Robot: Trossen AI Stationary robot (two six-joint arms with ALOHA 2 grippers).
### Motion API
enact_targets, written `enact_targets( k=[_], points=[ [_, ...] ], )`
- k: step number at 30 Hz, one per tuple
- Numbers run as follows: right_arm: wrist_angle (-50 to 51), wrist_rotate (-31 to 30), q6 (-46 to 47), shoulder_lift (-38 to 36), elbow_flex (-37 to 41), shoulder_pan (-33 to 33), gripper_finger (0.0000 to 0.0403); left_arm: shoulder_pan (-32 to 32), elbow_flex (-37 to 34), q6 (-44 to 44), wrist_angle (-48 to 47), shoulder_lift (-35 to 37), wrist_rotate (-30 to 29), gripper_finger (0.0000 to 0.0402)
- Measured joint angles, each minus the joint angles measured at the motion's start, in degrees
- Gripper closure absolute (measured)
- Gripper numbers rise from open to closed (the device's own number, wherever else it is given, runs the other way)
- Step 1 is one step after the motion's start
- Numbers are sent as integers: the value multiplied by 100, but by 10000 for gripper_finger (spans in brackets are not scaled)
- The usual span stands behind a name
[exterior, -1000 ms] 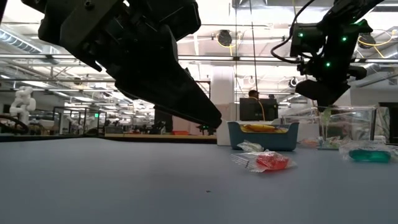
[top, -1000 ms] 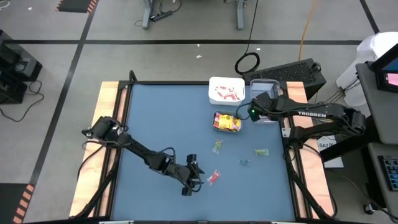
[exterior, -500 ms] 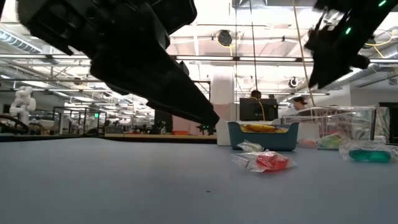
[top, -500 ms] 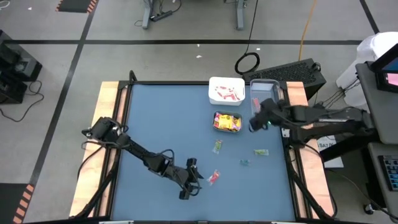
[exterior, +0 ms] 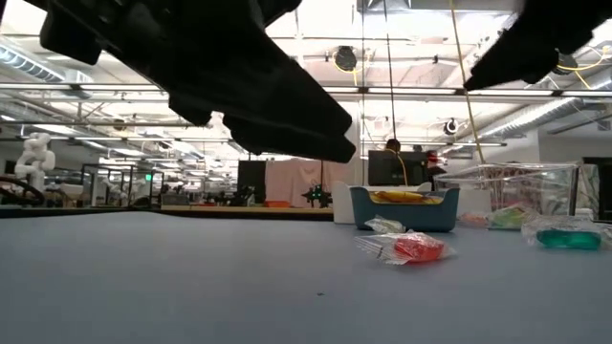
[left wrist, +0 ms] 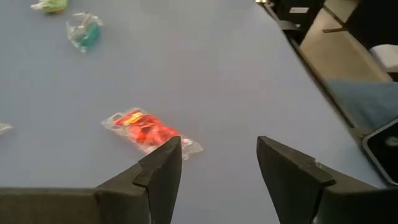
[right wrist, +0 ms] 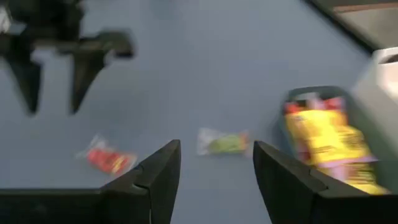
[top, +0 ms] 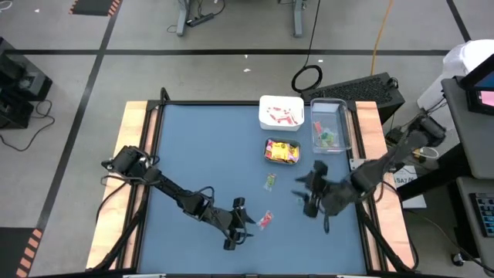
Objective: Sort candy
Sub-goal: Put the bottom left red candy into the transparent bin
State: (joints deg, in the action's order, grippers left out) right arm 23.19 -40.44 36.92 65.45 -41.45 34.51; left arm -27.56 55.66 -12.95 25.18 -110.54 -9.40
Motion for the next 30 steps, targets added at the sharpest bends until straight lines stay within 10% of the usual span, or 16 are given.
enact_targets(
  k=[16, 30],
  points=[
    [-2353, 301, -686, 2757, 0, 482, 211, 94, 0, 16, -654, 0, -1, 187],
    [-3919, 1164, -1228, 3632, -2, -98, 198, 95, -2, 16, -797, 2, -33, 187]
  ],
)
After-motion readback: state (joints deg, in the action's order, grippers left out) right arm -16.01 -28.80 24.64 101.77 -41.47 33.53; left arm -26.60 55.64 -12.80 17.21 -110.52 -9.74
